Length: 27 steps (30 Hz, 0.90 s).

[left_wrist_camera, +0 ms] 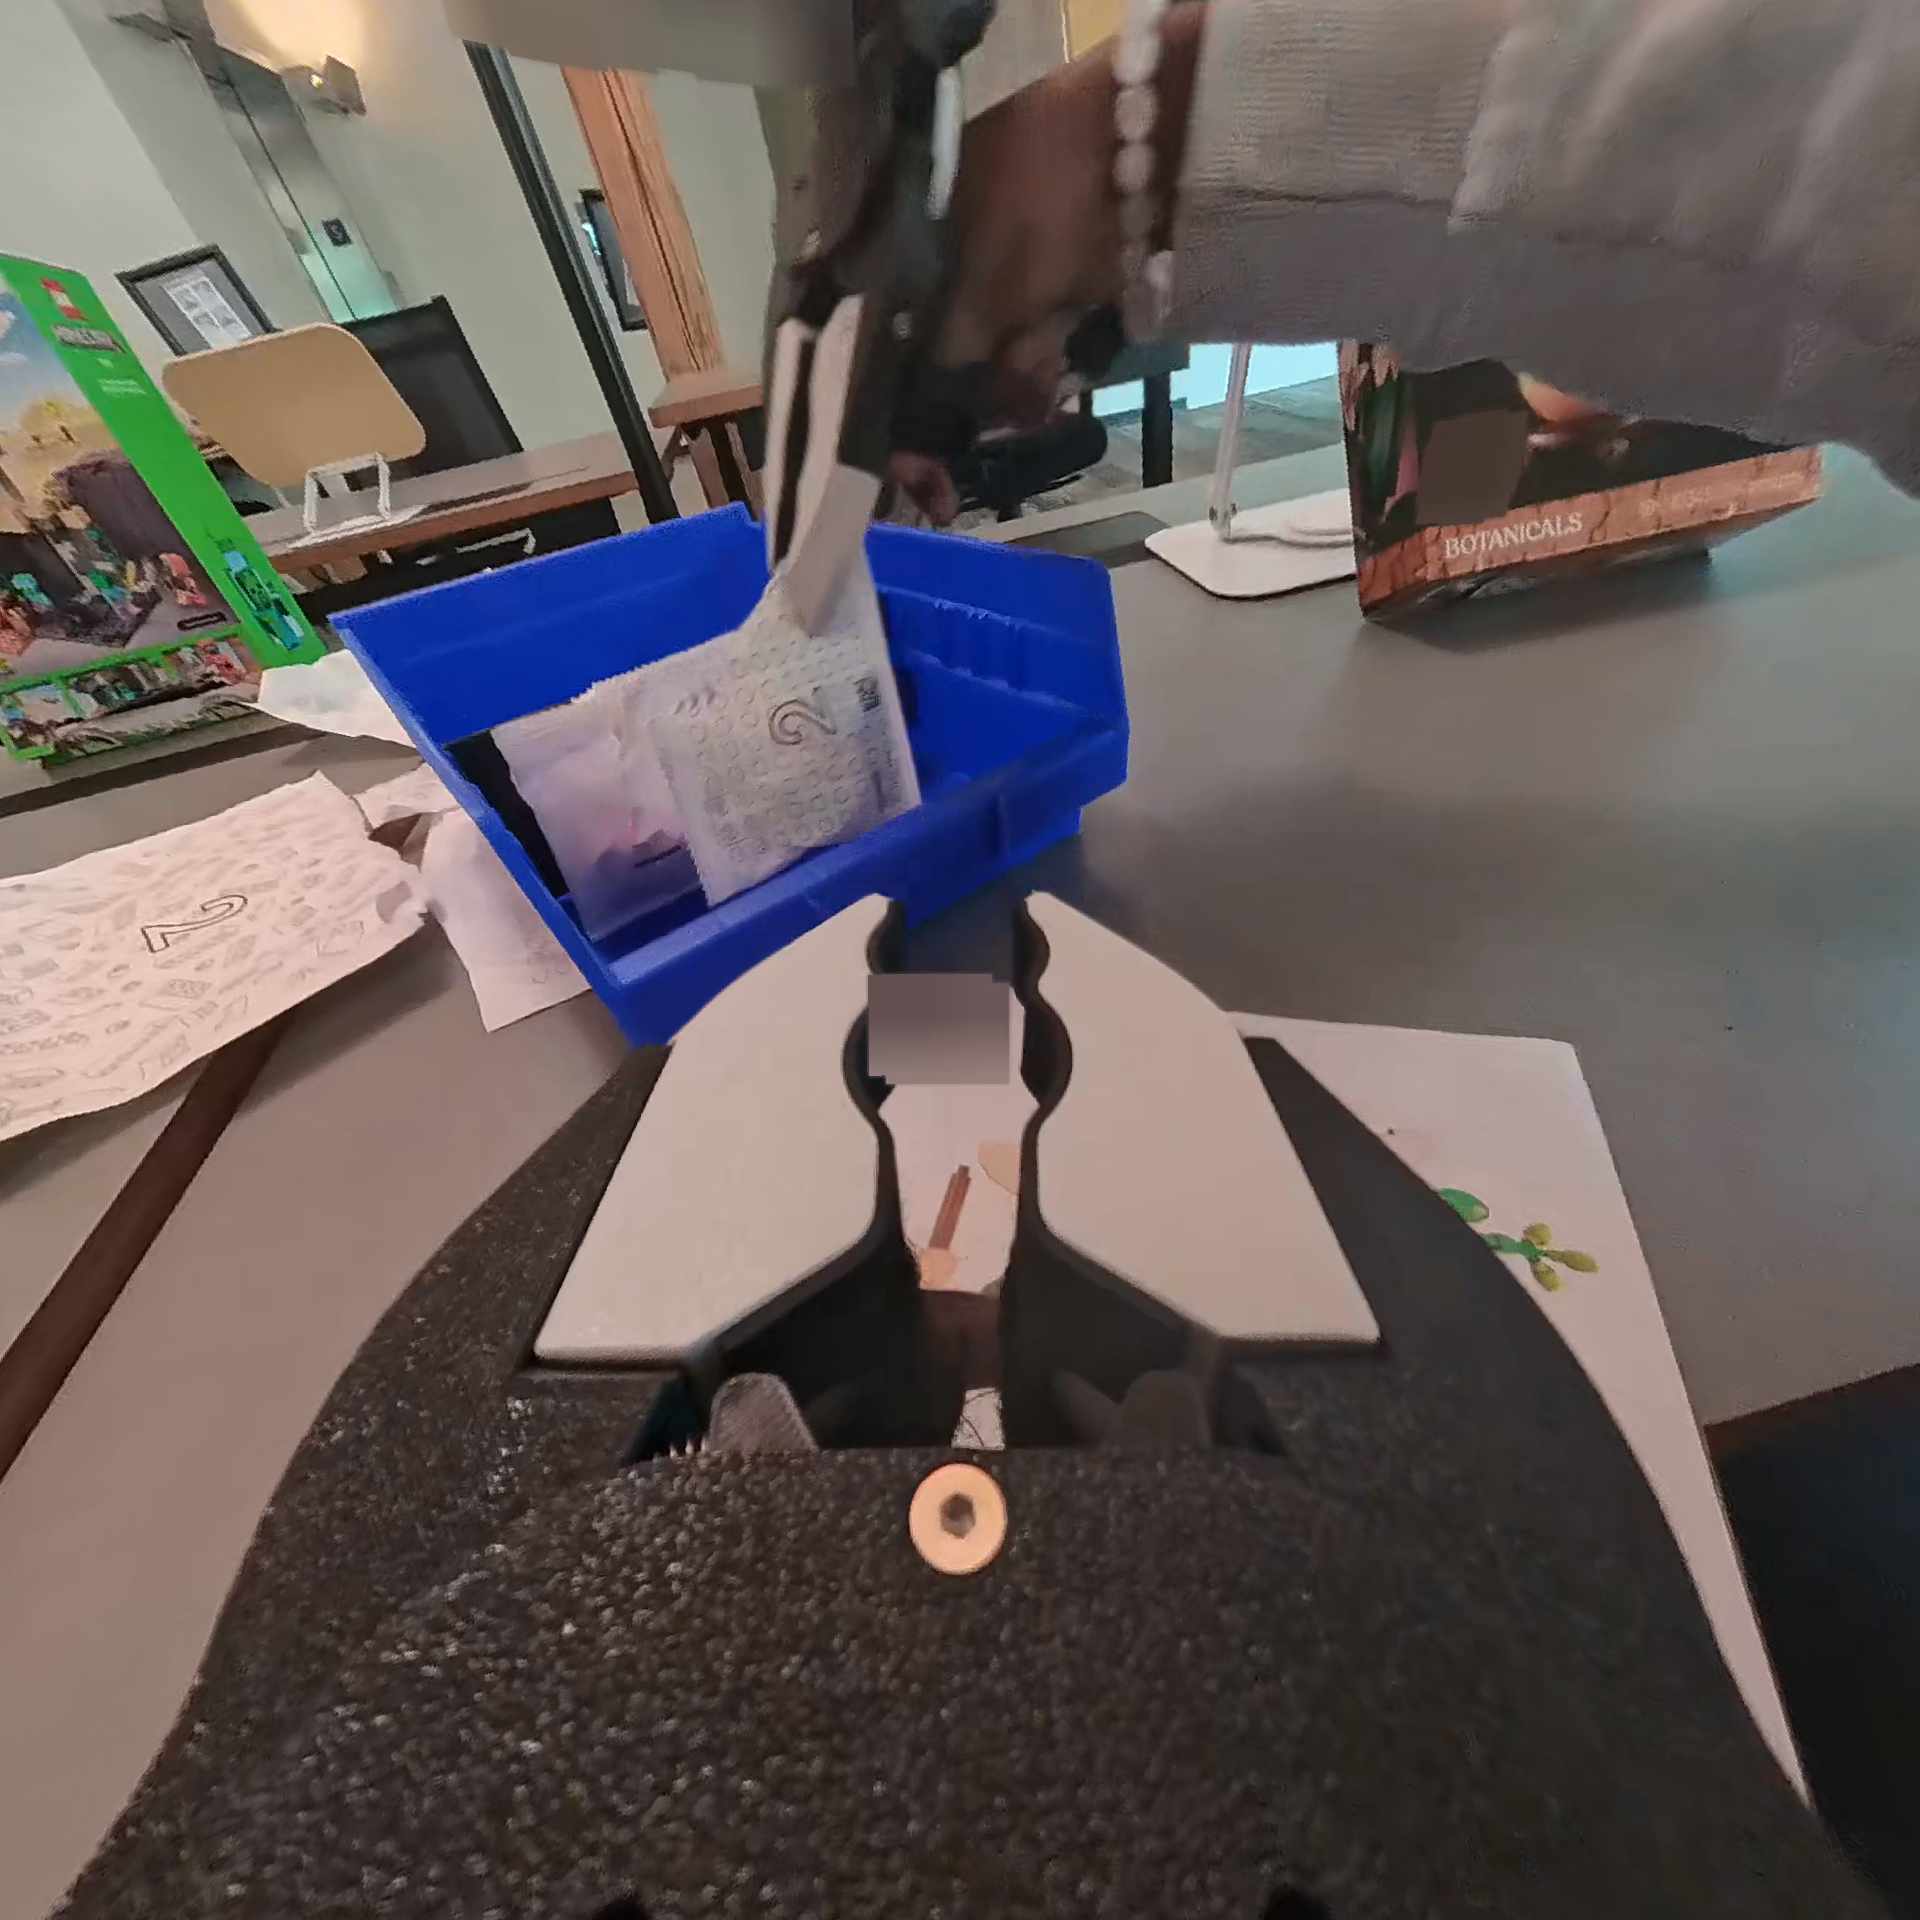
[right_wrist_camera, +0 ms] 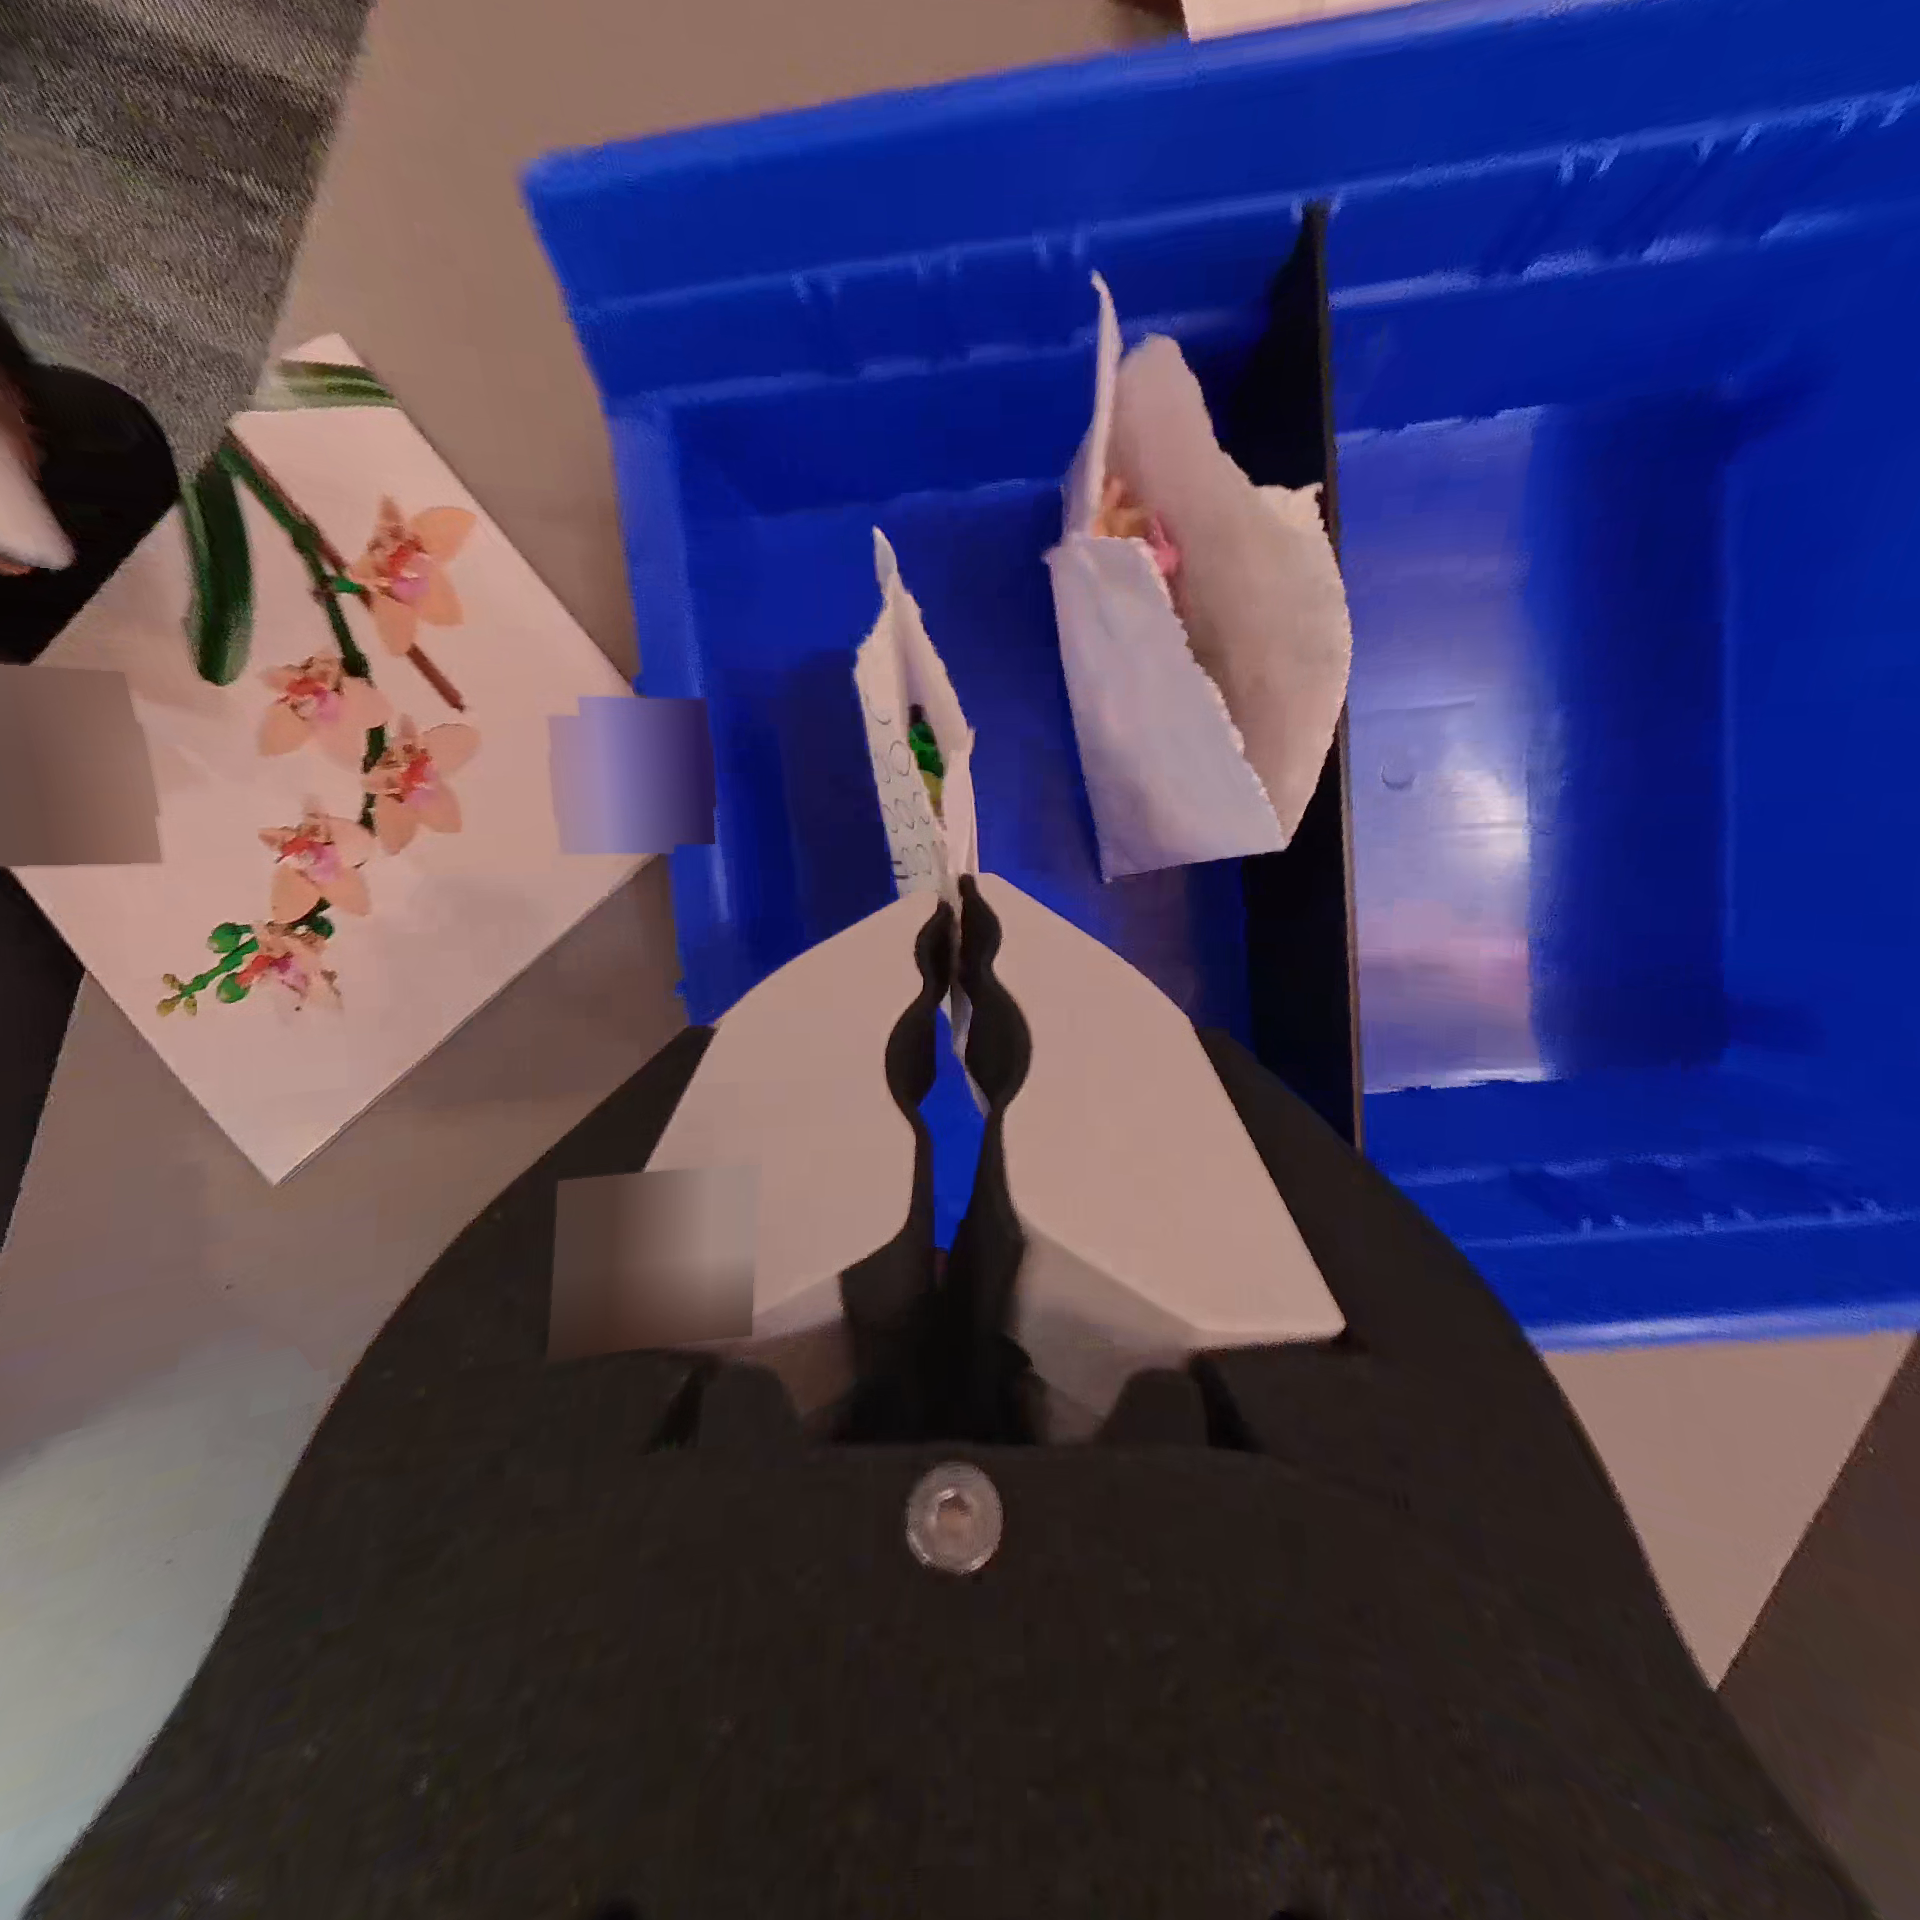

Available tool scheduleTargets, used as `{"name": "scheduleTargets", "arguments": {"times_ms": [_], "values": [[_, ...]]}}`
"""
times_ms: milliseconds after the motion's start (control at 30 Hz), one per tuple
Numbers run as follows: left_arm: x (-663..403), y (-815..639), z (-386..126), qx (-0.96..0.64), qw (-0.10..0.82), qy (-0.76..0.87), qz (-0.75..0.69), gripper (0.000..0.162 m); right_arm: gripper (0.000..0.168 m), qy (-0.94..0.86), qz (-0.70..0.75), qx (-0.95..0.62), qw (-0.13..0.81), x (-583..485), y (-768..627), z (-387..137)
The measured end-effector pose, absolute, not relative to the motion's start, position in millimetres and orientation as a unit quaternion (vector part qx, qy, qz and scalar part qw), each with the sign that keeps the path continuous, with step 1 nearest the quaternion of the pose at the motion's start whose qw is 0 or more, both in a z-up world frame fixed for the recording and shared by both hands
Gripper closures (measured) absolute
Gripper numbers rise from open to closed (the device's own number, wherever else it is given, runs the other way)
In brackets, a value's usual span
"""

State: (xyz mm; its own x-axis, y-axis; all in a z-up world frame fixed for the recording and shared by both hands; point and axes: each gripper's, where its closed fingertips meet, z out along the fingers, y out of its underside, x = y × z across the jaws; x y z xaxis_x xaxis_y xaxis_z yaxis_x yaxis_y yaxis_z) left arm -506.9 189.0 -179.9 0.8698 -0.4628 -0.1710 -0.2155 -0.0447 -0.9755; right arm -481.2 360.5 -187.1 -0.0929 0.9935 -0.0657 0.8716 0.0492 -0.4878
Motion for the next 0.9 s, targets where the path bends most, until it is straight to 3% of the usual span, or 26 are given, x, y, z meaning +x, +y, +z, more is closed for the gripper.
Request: {"name": "scheduleTargets", "arguments": {"times_ms": [233,600,900], "values": [[-509,187,-189,-0.728,0.636,0.236,-0.096,0.144,0.164,-0.705,0.176,-0.676,0.119,-503,388,-205],[-509,190,-199,-0.735,0.627,0.242,-0.091,0.142,0.132,-0.696,0.13,-0.689,0.152,-498,403,-201],[-505,187,-192,-0.724,0.636,0.256,-0.075,0.141,0.12,-0.665,0.14,-0.681,0.273,-493,412,-161]]}}
